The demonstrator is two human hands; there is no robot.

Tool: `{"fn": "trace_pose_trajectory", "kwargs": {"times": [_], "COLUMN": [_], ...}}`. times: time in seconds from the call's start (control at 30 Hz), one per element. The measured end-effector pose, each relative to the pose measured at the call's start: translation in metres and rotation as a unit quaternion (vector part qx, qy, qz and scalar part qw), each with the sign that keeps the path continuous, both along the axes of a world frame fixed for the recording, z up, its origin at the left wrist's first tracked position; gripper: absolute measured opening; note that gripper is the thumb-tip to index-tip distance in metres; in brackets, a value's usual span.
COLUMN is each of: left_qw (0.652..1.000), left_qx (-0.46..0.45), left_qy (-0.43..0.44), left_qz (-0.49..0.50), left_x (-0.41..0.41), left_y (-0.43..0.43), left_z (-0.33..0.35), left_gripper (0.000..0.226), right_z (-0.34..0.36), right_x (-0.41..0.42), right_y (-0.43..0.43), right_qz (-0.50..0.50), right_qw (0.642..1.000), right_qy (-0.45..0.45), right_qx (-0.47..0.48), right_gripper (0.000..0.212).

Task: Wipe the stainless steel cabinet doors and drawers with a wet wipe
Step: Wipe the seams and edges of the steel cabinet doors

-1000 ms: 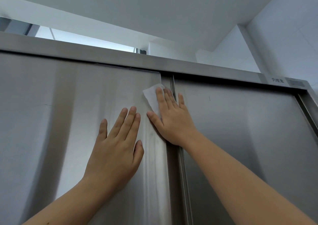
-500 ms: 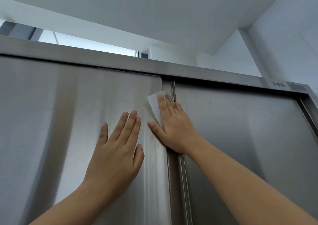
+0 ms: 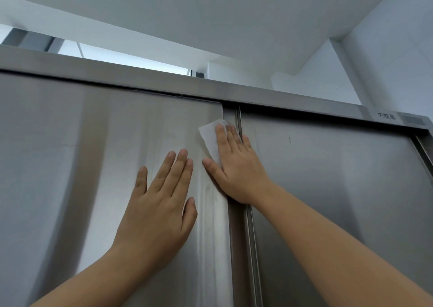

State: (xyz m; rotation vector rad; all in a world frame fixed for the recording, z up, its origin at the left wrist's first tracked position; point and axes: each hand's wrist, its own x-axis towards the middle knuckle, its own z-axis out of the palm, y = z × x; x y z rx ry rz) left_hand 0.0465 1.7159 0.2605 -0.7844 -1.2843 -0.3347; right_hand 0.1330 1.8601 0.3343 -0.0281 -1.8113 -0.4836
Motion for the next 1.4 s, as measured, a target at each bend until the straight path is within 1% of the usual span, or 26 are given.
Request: {"fn": "trace_pose_trajectory", "kwargs": {"times": [0.13, 0.27, 0.37, 0.47, 0.53, 0.6, 0.77, 0.83, 0.9, 0.97, 1.07, 1.13, 1.23, 1.4], "left_qw": [1.0, 1.0, 1.0, 1.0, 1.0, 1.0, 1.0, 1.0, 1.0, 1.0, 1.0, 1.0, 1.0, 1.0], "left_qx": [-0.001, 0.003, 0.005, 0.005, 0.003, 0.0, 0.003, 0.004, 0.006, 0.006, 0.003, -0.003, -0.011, -0.004], "left_qy": [-0.006, -0.004, -0.005, -0.005, -0.005, -0.005, -0.006, -0.003, 0.001, 0.003, 0.002, -0.003, -0.007, -0.017], "left_qz": [0.003, 0.002, -0.007, -0.009, -0.005, -0.003, -0.001, -0.001, -0.006, -0.014, -0.018, -0.016, -0.01, -0.005], "left_x": [0.001, 0.002, 0.001, 0.001, 0.001, 0.002, 0.002, 0.002, 0.002, 0.003, 0.005, 0.007, 0.009, 0.013], "left_y": [0.0, 0.0, 0.0, 0.001, 0.001, 0.001, 0.0, 0.0, 0.0, 0.001, 0.001, 0.001, 0.001, 0.002], "left_z": [0.0, 0.0, -0.001, -0.004, -0.003, -0.002, -0.003, -0.004, -0.009, -0.017, -0.03, -0.04, -0.053, -0.061], "left_gripper": [0.059, 0.059, 0.059, 0.059, 0.059, 0.059, 0.059, 0.059, 0.06, 0.06, 0.06, 0.06, 0.061, 0.061], "right_z": [0.034, 0.046, 0.018, -0.024, -0.036, -0.03, 0.009, 0.009, -0.01, -0.044, -0.094, -0.108, -0.1, -0.07], "right_x": [-0.002, -0.002, -0.002, -0.003, -0.002, -0.001, 0.001, 0.001, 0.0, 0.001, 0.008, 0.01, 0.009, -0.001], "right_y": [-0.007, -0.011, -0.007, -0.002, -0.001, -0.002, -0.008, -0.011, -0.011, -0.01, -0.007, -0.005, -0.007, -0.013], "right_qz": [-0.016, -0.021, -0.004, 0.009, 0.003, -0.003, -0.017, -0.018, -0.008, 0.01, 0.015, 0.013, 0.012, 0.012], "right_qw": [0.999, 0.998, 0.999, 1.0, 1.0, 1.0, 0.999, 0.999, 0.999, 0.999, 0.999, 0.999, 0.999, 0.998], "right_qy": [0.002, 0.009, 0.007, 0.01, 0.001, 0.0, 0.0, 0.002, 0.0, -0.007, -0.036, -0.051, -0.039, -0.013], "right_qx": [-0.045, -0.05, -0.047, -0.014, -0.005, -0.012, -0.045, -0.048, -0.049, -0.044, -0.015, -0.008, -0.016, -0.063], "right_gripper": [0.071, 0.07, 0.069, 0.071, 0.071, 0.071, 0.069, 0.068, 0.067, 0.067, 0.066, 0.066, 0.069, 0.07]}}
